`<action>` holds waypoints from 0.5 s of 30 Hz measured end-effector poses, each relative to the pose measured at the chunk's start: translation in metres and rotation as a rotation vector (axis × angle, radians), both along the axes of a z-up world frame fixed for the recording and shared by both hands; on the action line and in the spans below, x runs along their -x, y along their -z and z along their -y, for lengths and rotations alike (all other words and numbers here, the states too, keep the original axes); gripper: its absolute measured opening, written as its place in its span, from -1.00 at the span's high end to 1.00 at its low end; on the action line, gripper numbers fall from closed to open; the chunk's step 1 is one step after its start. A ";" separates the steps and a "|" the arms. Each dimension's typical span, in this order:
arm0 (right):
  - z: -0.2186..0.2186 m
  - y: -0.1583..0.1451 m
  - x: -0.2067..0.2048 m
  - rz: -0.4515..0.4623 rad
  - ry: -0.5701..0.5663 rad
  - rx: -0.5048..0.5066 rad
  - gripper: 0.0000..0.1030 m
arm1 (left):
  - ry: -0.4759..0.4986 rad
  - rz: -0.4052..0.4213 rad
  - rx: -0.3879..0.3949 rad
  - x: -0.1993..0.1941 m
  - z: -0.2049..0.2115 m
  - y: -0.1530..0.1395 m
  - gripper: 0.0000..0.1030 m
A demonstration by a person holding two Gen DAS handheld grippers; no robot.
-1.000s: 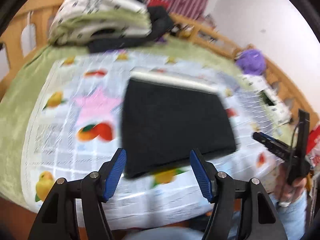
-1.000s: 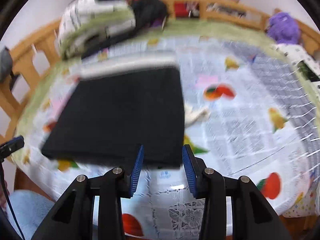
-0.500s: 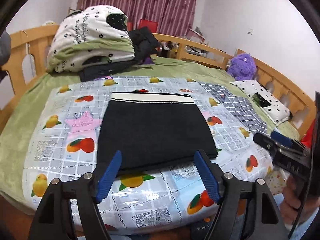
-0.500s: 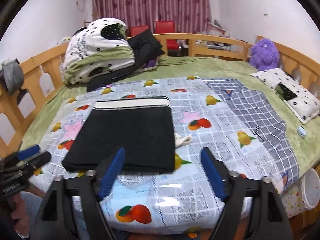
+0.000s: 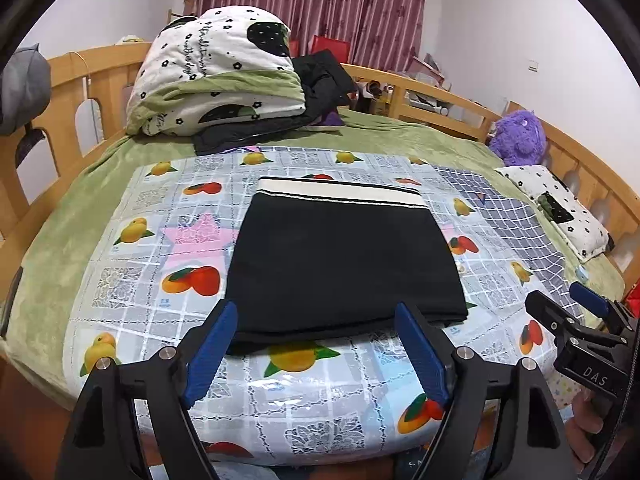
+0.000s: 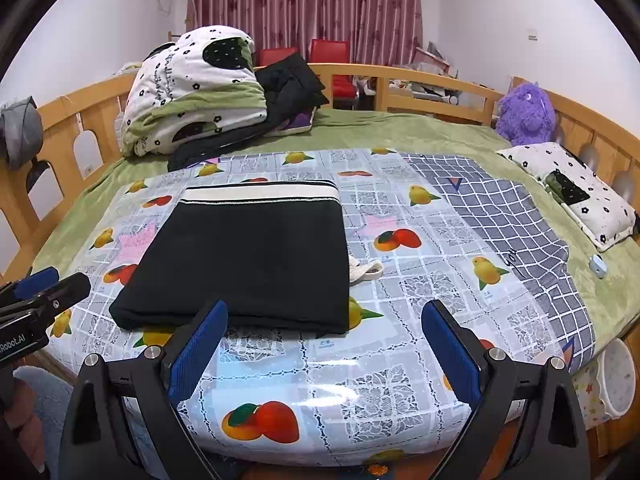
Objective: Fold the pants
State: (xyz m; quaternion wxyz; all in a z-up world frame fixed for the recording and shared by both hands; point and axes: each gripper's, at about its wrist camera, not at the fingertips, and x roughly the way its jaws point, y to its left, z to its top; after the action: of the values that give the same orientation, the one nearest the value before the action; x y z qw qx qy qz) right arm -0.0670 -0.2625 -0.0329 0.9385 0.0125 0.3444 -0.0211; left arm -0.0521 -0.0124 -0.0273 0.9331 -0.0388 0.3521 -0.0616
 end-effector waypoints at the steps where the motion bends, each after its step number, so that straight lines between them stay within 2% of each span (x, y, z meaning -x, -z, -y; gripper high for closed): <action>1: -0.001 0.000 0.000 0.000 -0.002 0.001 -0.87 | -0.006 0.001 -0.007 0.000 0.000 0.000 -0.56; 15: -0.013 0.003 -0.006 -0.016 -0.011 -0.018 -0.88 | -0.012 0.006 -0.011 0.001 -0.005 0.000 -0.56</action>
State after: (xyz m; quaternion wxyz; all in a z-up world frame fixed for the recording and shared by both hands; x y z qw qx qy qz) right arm -0.0606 -0.2498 -0.0362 0.9356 0.0190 0.3522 -0.0131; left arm -0.0531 -0.0078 -0.0271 0.9347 -0.0356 0.3495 -0.0542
